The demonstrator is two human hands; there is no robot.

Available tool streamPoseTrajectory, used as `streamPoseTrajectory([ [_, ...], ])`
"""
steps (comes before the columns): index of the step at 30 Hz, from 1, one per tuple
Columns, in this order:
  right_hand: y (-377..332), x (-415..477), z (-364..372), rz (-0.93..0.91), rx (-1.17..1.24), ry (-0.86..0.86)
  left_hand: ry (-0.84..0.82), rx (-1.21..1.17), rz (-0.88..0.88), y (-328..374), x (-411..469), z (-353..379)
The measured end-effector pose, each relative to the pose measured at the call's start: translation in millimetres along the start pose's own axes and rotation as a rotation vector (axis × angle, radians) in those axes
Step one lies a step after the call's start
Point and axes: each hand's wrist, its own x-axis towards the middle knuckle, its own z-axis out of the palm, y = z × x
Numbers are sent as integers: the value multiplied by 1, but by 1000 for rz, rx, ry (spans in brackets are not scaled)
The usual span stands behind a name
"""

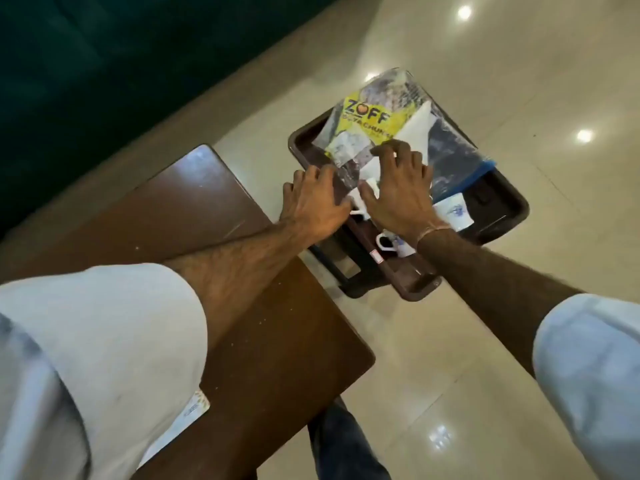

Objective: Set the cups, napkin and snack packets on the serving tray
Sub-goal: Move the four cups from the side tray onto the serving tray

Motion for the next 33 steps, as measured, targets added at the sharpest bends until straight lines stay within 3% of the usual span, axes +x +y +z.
streamPoseTrajectory([
  [3,42,18,-9,156,-38,-10,-78,62,5,23,17,11],
  [8,89,37,-7,272,-88,-405,-178,28,-40,39,31,29],
  [10,96,41,-1,265,-89,-472,-172,31,-51,41,33,33],
  [16,93,32,5,254,8,-338,-146,-146,-30,42,29,34],
  [19,77,21,-6,245,129,-177,-52,-296,8,32,19,27],
  [24,22,3,-9,172,314,-76,99,-439,2,-6,-21,3],
  [28,-33,-15,7,74,426,-67,170,-528,-72,-54,-66,-19],
  [33,-114,-46,37,-105,461,-163,218,-447,-212,-131,-141,-39],
])
